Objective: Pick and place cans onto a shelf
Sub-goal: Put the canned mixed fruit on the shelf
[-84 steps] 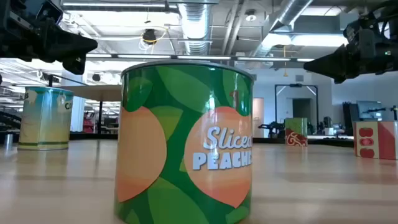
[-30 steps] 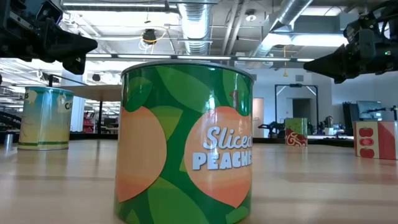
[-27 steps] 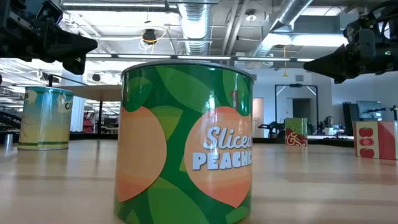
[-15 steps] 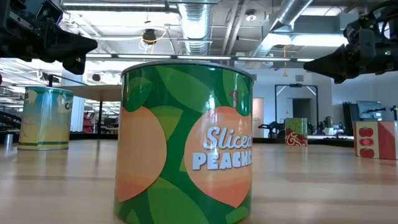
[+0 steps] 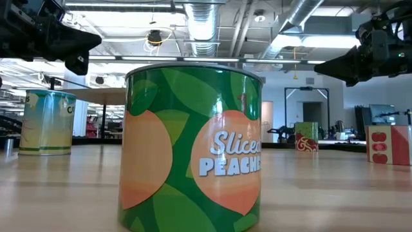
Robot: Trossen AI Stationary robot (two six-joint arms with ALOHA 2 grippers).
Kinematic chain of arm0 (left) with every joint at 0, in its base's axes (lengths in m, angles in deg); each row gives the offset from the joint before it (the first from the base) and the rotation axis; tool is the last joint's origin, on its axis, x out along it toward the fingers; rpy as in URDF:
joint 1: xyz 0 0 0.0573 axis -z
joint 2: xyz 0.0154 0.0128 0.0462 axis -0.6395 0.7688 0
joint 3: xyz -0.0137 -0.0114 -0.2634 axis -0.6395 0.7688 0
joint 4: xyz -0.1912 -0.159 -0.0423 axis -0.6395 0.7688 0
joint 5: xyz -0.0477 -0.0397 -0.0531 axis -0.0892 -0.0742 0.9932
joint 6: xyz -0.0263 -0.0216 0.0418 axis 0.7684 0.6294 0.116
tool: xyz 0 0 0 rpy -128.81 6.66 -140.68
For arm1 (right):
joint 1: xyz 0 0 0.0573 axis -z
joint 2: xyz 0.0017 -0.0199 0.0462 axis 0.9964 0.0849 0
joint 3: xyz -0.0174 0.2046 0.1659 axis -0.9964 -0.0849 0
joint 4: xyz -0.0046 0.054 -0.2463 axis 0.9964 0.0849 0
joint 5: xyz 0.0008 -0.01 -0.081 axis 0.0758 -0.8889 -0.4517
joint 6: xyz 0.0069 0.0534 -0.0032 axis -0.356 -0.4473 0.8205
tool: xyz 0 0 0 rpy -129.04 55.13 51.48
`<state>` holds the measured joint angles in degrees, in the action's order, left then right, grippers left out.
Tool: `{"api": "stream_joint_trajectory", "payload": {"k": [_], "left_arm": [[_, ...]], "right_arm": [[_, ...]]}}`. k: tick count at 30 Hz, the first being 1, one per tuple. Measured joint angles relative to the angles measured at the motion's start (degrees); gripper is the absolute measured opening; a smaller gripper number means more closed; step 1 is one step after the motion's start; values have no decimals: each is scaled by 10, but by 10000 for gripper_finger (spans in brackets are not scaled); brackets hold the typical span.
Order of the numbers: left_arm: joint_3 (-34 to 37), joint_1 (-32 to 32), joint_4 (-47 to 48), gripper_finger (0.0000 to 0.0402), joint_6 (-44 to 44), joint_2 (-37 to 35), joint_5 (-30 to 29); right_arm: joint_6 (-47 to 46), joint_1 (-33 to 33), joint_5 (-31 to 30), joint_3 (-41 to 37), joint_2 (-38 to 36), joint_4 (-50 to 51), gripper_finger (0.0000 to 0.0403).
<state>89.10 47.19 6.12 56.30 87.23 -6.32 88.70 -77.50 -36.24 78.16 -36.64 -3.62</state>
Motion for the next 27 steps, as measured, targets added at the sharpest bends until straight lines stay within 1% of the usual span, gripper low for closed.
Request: {"api": "stream_joint_trajectory", "payload": {"k": [6,11,14,18,22,27], "left_arm": [[0,0,-8,0,-12,0,0],[0,0,-7,0,-14,0,11],[-11,0,13,0,-14,1,11],[-22,0,12,0,-14,2,9],[-41,0,23,0,-12,26,9],[-83,0,54,0,-4,91,2]], "right_arm": [[0,0,0,0,0,0,47],[0,0,0,0,0,0,47],[0,0,0,0,0,0,47],[0,0,0,0,0,0,47],[0,0,0,0,0,0,47],[0,0,0,0,0,0,47]]}}
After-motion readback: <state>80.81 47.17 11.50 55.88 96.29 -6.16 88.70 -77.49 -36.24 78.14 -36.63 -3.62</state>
